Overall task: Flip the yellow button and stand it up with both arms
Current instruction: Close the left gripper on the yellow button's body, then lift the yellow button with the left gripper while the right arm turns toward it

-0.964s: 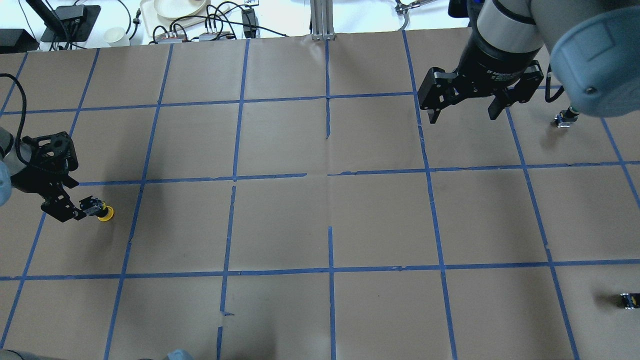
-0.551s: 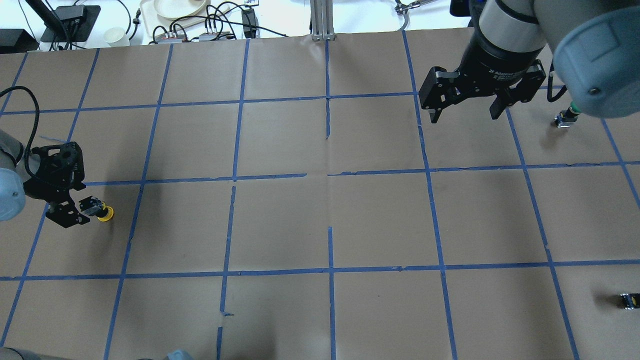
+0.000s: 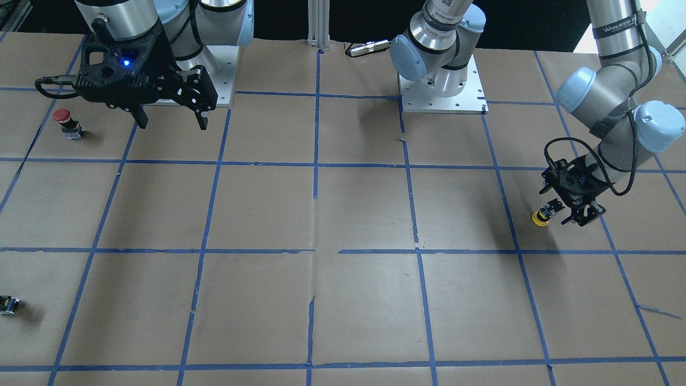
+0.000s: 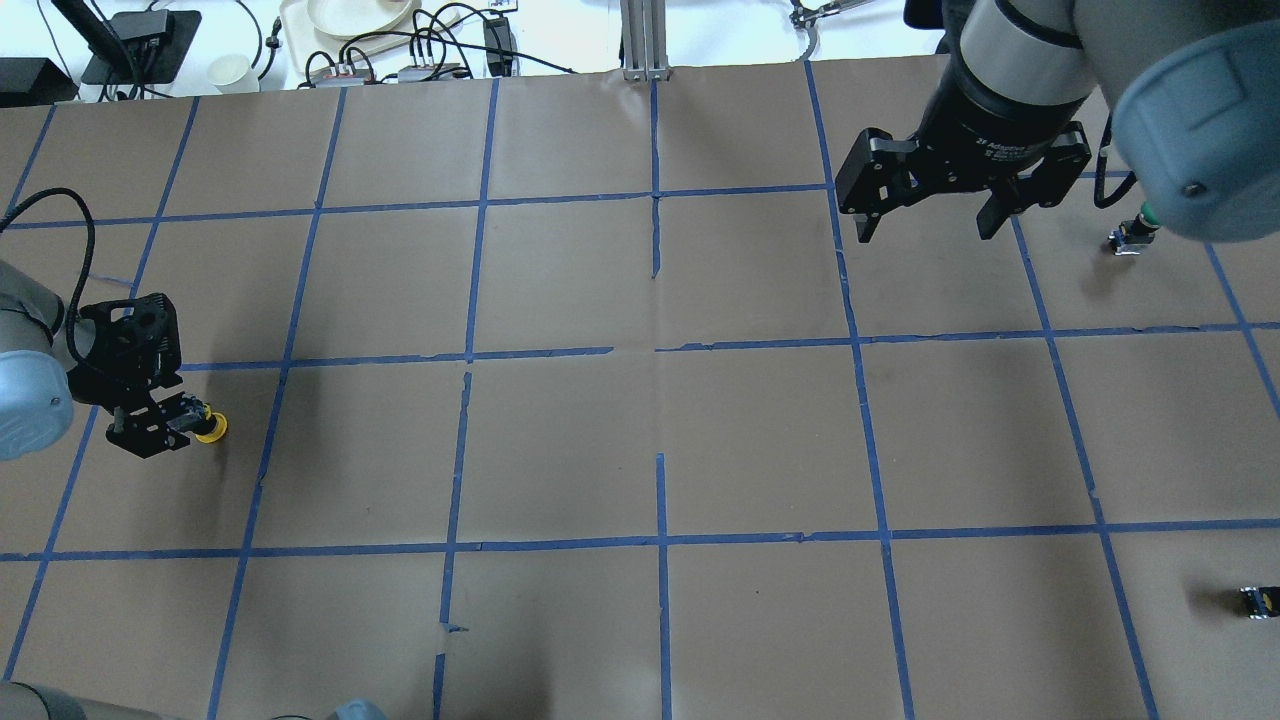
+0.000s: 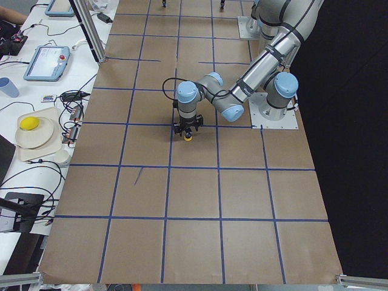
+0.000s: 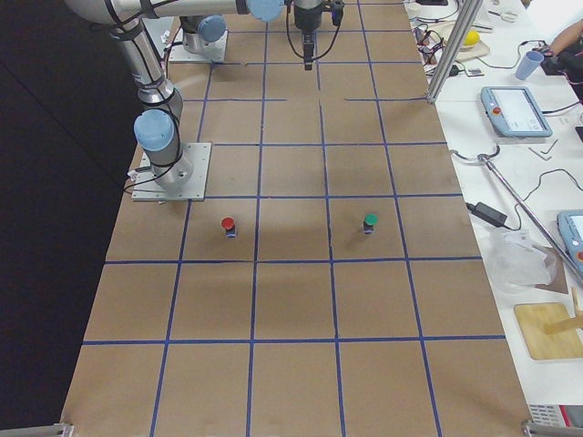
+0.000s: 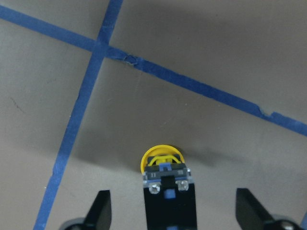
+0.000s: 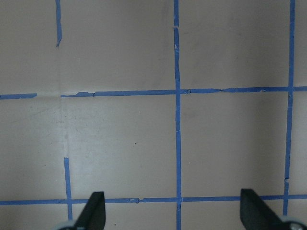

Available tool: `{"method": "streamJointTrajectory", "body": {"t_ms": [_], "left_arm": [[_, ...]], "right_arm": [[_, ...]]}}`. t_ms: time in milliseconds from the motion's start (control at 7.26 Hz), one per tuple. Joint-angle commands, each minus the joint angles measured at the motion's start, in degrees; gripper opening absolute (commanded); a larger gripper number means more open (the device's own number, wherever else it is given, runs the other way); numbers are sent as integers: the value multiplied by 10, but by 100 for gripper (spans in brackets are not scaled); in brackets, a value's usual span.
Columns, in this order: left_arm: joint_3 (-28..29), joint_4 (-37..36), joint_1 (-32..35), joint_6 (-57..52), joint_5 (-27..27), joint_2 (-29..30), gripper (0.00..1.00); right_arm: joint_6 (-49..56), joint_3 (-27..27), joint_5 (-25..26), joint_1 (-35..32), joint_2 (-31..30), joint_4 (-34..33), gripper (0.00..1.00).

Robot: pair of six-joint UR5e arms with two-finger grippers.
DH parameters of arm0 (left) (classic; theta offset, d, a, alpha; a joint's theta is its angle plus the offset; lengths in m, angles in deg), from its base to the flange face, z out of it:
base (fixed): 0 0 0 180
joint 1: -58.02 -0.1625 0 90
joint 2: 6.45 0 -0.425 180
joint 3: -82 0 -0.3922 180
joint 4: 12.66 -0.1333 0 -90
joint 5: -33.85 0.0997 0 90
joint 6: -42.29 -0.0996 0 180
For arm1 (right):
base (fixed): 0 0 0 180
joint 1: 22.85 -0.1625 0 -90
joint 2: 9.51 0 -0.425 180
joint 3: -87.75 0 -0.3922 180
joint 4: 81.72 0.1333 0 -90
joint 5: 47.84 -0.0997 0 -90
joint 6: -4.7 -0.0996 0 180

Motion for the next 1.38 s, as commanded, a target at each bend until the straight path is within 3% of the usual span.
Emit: {"method": "streamJointTrajectory", "body": {"t_ms": [0,275,551,964,1239], "left_arm": [[-2,-1,0,-1,0,0,42],[2,7,2,-3,1,-7,21],[31,51,10,7,-7,-21,19],[121,295,48,125,-96,-85,19],[184,416,148,207,-128,-132,19]], "right_arm": [[0,0,-1,0,0,1,99],[0,-1,-1,-1,0,0,99],[0,0,-1,0,0,0,99],[0,0,-1,3,0,1,99],[0,1,-1,4,0,0,99]]}}
